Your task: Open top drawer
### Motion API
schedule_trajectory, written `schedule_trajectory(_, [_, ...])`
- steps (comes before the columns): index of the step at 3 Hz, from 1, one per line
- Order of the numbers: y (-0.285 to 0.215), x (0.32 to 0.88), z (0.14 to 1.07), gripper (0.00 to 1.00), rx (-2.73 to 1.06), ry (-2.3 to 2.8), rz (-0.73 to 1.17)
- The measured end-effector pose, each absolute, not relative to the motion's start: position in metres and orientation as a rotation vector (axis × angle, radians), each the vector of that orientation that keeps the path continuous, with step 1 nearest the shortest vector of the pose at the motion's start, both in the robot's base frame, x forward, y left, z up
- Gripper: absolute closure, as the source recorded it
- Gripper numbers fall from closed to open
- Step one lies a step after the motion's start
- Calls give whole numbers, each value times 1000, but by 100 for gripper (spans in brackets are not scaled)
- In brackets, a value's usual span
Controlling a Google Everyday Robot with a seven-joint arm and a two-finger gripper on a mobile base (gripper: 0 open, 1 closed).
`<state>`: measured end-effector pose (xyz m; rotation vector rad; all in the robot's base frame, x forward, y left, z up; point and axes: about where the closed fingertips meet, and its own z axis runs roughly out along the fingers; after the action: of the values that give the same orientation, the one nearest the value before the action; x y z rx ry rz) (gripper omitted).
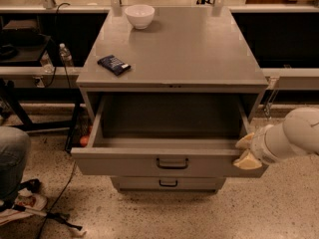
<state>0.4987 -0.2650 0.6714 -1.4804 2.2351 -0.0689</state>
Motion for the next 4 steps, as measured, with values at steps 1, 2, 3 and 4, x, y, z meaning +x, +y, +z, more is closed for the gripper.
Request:
schedule_trajectory(1, [-265,499,671,83,-1480,2235,-69])
schedule_trajectory(2, [-265,499,671,52,-1481,2235,-69])
schedule_trajectory(3, [-265,499,671,27,-1481,2235,-69])
schedule_trajectory(4, [-264,498,671,0,-1484,2234,-67])
